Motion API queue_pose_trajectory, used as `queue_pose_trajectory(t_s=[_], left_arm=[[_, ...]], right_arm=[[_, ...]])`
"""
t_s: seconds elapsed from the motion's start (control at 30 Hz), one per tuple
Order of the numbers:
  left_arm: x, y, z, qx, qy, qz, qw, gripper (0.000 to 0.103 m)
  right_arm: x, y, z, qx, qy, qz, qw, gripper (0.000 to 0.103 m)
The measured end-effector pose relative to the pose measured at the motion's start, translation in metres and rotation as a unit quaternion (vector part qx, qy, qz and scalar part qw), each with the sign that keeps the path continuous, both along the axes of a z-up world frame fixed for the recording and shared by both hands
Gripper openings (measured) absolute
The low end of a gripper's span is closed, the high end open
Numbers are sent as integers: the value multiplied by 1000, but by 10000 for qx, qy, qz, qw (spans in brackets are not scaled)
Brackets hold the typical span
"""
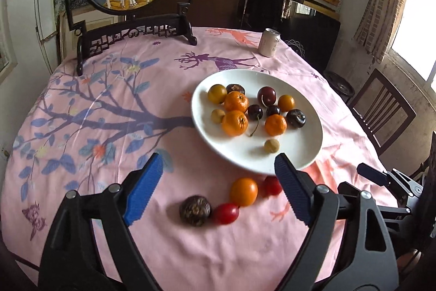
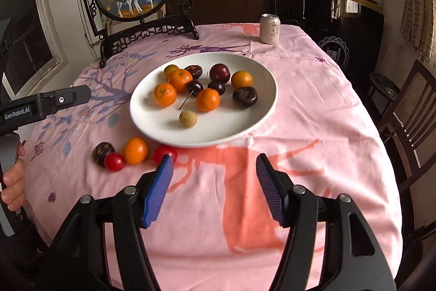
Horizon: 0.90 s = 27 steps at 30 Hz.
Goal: Organize fruits
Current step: 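Grasp a red tomato with the right tool while the left tool grasps the dark brown mangosteen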
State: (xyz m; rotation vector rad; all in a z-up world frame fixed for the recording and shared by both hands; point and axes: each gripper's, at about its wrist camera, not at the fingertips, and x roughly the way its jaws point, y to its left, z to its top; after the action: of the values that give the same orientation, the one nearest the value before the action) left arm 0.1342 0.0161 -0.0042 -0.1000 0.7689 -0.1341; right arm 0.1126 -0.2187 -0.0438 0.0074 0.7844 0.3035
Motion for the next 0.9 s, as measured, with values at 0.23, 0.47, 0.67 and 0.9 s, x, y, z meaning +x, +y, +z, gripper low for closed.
queue_pose_trajectory(t_s=[0.23,0.47,0.67,0.9], left_arm=[[-41,34,-21,63,77,448,9989,87],[-56,48,-44,182,270,437,9985,87],[-58,47,-54,216,365,329,9986,87],[-51,24,-60,89,526,-93,9985,87]], right_arm=[[-19,30,1,-109,-38,298,9995,64],[6,67,-33,-160,324,583,9976,59],[41,83,-56,-361,594,501,9963,42],[54,89,-58,-454,662,558,9952,31]])
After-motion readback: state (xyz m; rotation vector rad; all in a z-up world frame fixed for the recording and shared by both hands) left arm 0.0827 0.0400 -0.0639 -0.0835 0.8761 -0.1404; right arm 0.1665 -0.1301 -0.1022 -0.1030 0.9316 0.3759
